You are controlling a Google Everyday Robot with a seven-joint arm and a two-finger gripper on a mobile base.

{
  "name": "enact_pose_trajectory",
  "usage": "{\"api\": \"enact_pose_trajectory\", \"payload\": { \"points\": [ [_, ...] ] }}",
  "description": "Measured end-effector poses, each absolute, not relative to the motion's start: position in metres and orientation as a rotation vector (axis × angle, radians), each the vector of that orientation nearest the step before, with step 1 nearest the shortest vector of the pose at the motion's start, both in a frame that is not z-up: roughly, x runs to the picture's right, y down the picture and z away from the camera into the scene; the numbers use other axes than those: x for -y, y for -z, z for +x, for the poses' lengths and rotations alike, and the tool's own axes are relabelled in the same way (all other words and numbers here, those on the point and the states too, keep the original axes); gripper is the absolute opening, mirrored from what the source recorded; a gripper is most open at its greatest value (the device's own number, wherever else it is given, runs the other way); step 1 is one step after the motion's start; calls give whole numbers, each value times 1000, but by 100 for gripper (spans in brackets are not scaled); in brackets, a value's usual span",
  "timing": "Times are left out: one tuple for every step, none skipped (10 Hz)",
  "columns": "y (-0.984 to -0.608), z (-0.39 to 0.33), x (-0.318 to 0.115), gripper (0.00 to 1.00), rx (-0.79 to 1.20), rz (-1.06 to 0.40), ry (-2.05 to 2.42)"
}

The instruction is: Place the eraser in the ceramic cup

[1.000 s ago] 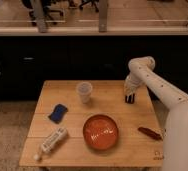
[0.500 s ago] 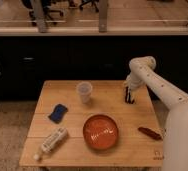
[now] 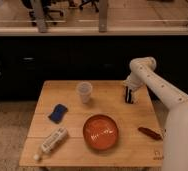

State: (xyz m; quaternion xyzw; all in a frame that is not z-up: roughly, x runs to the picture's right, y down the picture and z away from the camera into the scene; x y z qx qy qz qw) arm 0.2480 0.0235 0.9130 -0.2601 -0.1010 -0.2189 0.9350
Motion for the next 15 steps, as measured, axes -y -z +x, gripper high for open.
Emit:
{"api": "enact_pose_trajectory", "payload": {
  "points": [
    [-914,247,-23,80,211,-533,467],
    [-916,245,-23,80,216,-538,492],
    [-918,244,-23,80,224,-539,522],
    [-920,245,-23,80,231,-541,543],
    [-922,247,-23,80,236,-543,556],
    [-927,251,-22,80,242,-546,574],
    [-932,254,-21,80,247,-549,582],
    [-936,257,-21,80,252,-552,588],
    [-941,261,-20,80,254,-555,593],
    [-947,265,-21,80,256,-560,598],
    [-952,268,-21,80,256,-563,599],
    [-957,270,-22,80,259,-565,605],
    [-961,271,-23,80,266,-567,612],
    [-966,273,-25,80,279,-573,620],
    [-969,274,-27,80,286,-575,627]
  ]
}}
